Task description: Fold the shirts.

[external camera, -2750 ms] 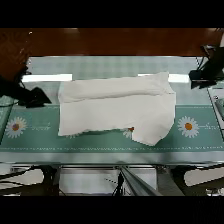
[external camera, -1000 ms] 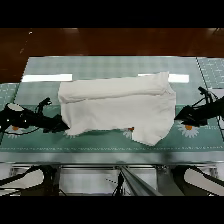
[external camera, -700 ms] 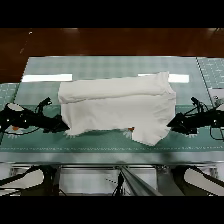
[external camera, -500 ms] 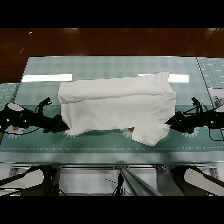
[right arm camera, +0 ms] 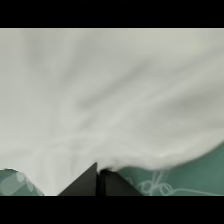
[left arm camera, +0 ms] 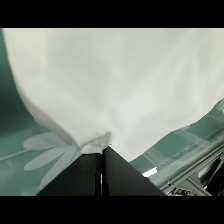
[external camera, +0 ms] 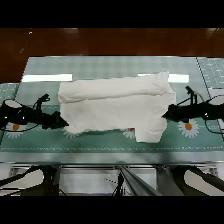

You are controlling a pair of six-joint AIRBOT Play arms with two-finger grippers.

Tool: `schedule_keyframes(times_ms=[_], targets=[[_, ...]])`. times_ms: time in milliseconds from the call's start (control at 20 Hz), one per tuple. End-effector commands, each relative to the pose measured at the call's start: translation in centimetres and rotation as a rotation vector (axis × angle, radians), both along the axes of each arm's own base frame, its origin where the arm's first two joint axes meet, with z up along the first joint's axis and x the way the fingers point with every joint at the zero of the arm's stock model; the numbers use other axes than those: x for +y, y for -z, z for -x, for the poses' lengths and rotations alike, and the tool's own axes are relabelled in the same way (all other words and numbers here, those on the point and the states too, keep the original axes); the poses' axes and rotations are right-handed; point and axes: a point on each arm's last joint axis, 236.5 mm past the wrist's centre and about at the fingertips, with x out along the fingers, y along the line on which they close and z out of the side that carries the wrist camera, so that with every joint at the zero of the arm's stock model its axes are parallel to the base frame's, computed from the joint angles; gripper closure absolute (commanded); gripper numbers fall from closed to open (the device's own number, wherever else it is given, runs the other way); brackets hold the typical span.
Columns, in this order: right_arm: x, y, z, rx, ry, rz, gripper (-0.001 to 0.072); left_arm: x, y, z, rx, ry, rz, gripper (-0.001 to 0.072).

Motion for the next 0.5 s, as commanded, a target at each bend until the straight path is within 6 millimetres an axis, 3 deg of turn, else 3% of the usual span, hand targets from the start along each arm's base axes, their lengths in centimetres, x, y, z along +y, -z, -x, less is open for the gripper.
schedule_keyframes(times_ms=[0, 100, 250, 350, 450], targets=[[-2.1, -8.0, -5.5, -0.263, 0.022, 0.083, 0.0682, 0.7, -4.3, -4.6, -0.154, -0.002, -0.008, 0.0682], [-3.3, -12.7, -9.8, -0.419, 0.141, 0.106, 0.0682, 0.7, -9.1, -8.7, -0.306, -0.031, 0.009, 0.0682], [-3.1, -15.0, -14.8, -0.584, 0.195, 0.162, 0.0682, 2.1, -14.1, -14.4, -0.509, -0.129, -0.022, 0.0682], [-3.4, -15.6, -18.5, -0.672, 0.254, 0.192, 0.0682, 3.2, -15.1, -16.7, -0.564, -0.199, -0.057, 0.0682], [-2.7, -14.3, -21.1, -0.686, 0.257, 0.202, 0.0682, 3.4, -14.2, -18.0, -0.567, -0.223, -0.073, 0.0681]])
